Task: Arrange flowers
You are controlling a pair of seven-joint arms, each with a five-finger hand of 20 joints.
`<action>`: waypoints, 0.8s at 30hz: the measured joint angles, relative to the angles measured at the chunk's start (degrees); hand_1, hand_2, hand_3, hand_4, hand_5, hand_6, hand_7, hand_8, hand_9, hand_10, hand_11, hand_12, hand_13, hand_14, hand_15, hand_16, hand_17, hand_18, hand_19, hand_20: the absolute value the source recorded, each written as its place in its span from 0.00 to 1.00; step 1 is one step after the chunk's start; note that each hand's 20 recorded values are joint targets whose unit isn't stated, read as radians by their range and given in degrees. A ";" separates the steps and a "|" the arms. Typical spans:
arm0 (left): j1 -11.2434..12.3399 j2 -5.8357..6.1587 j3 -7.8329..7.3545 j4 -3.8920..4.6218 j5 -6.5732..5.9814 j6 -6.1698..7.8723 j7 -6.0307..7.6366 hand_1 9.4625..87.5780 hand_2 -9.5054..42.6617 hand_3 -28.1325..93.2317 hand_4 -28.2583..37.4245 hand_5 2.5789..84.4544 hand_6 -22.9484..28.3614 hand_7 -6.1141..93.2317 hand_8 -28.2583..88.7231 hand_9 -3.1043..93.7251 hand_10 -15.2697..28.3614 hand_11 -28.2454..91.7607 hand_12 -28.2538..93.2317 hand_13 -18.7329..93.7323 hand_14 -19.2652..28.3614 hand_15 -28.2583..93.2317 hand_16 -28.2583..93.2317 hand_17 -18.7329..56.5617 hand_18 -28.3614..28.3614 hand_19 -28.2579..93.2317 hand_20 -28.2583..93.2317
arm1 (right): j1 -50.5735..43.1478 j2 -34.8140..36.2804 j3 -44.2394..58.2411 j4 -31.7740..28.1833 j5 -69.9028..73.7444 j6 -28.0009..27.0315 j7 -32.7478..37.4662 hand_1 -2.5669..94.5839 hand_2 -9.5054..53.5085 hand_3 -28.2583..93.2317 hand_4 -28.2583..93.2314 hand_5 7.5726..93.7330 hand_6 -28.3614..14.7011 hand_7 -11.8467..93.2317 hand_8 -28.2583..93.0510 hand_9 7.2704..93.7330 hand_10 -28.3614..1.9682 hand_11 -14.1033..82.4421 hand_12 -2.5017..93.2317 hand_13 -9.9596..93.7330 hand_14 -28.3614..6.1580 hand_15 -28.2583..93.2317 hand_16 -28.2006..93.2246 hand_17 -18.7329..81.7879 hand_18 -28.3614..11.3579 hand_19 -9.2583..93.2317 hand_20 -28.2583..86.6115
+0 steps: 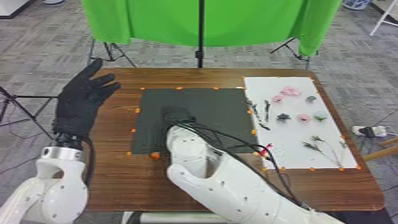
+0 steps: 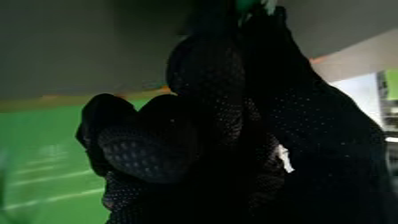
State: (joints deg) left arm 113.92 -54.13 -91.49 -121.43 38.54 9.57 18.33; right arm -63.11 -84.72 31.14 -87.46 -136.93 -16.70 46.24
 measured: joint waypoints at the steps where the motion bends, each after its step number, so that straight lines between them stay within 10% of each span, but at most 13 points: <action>1: 0.07 0.03 0.06 0.02 -0.03 0.01 0.19 0.22 0.34 0.84 0.11 0.41 0.60 0.16 0.18 0.40 0.79 0.46 0.34 0.40 0.94 0.67 0.18 0.14 0.96 0.64 0.37 | -0.05 -0.01 -0.22 -0.30 0.25 0.00 -0.42 0.61 0.00 0.77 0.00 0.95 0.61 0.31 0.29 0.97 0.58 0.66 0.26 0.92 0.58 0.83 0.40 0.66 0.14 1.00 0.71; 24: 0.55 0.22 0.27 0.20 0.07 -0.19 0.30 0.23 0.34 0.84 0.12 0.41 0.61 0.16 0.18 0.40 0.79 0.46 0.34 0.40 0.94 0.67 0.18 0.14 0.95 0.64 0.37 | 0.19 0.19 -2.08 -0.78 4.26 6.09 -0.88 0.47 0.00 0.76 0.00 0.91 0.61 0.25 0.14 0.96 0.55 0.62 0.25 0.90 0.54 0.83 0.38 0.64 0.13 1.00 0.71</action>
State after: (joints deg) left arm 114.47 -53.92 -91.22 -121.23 38.61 9.38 18.63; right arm -62.91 -84.53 29.05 -88.23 -132.67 -10.61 45.36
